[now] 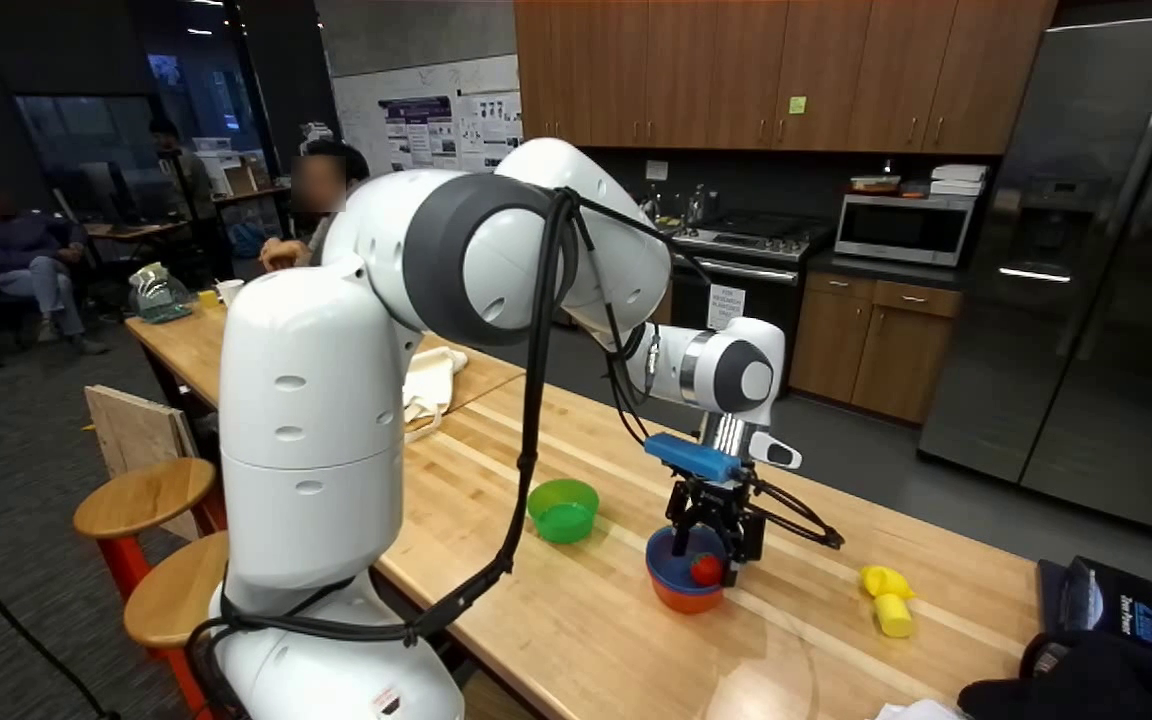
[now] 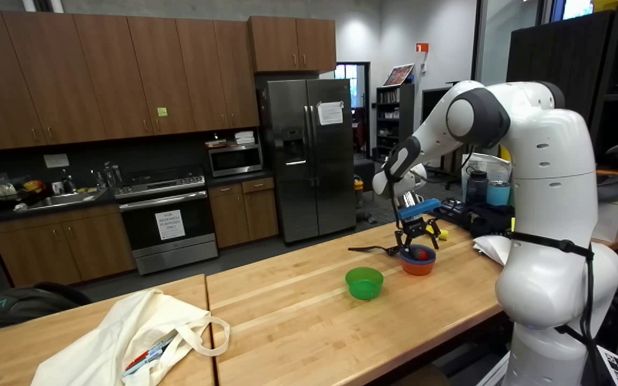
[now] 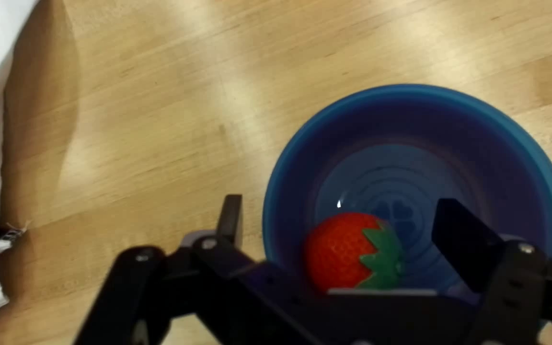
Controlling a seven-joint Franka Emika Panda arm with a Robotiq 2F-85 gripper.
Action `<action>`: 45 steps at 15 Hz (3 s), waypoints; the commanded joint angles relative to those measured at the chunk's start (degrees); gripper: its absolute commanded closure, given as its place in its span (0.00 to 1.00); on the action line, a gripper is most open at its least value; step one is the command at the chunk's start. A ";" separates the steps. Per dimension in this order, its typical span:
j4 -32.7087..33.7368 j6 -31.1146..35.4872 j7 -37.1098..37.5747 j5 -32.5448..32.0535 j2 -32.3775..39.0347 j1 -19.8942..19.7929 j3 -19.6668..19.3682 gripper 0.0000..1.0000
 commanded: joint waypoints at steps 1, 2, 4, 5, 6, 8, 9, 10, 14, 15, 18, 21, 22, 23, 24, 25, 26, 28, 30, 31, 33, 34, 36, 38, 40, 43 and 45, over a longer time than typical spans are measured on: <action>0.30 -0.65 -0.42 -0.24 0.88 -0.39 -0.48 0.00; 0.31 -0.63 -0.44 -0.31 1.12 -0.40 -0.53 0.00; 0.50 -0.81 -0.43 -0.36 1.35 -0.42 -0.53 0.00; 0.60 -0.94 -0.46 -0.26 1.19 -0.34 -0.46 0.00; 0.68 -1.03 -0.48 -0.30 0.89 -0.19 -0.34 0.00; 0.71 -1.14 -0.56 -0.44 0.18 0.18 -0.05 0.00; 0.70 -1.07 -0.46 -0.66 -0.05 0.43 0.10 0.00; 0.69 -1.01 -0.36 -0.79 -0.16 0.70 0.26 0.00; 0.23 -0.53 0.01 -1.51 -0.03 1.93 0.79 0.00; 0.08 -0.39 -0.10 -1.82 -0.01 2.18 0.88 0.00; -0.12 -0.43 -0.19 -3.13 0.23 2.75 1.06 0.00; -0.27 -0.84 -0.94 -3.24 -1.30 3.11 1.35 0.00; -0.13 -1.40 -0.51 -4.78 -1.78 3.55 1.35 0.00; 0.00 -1.79 0.34 -6.84 -2.02 4.00 1.31 0.00; 0.05 -1.98 0.97 -9.42 -2.27 4.32 1.23 0.00; 0.06 -2.43 1.16 -11.78 -2.45 4.52 1.21 0.00; -0.07 -2.70 1.28 -13.96 -2.61 4.67 1.26 0.00; -0.64 -1.95 1.29 -16.86 -3.06 4.63 1.39 0.00; -1.36 -0.07 -0.21 -15.24 -3.79 3.96 1.70 0.00; -1.58 0.78 -1.48 -12.31 -4.15 3.39 1.83 0.00; -1.83 1.78 -3.39 -7.65 -4.47 2.70 1.83 0.00; -2.04 2.22 -4.36 -5.93 -4.64 2.49 1.79 0.00; -2.34 2.82 -6.53 -3.11 -5.02 2.04 1.68 0.00; -2.82 3.45 -8.46 -1.10 -5.43 1.56 1.59 0.00; -3.27 4.07 -11.24 1.84 -5.69 0.95 1.62 0.00; -3.98 4.55 -14.74 5.71 -5.78 0.30 1.62 0.00; -4.26 4.51 -15.79 6.56 -5.81 0.11 1.49 0.00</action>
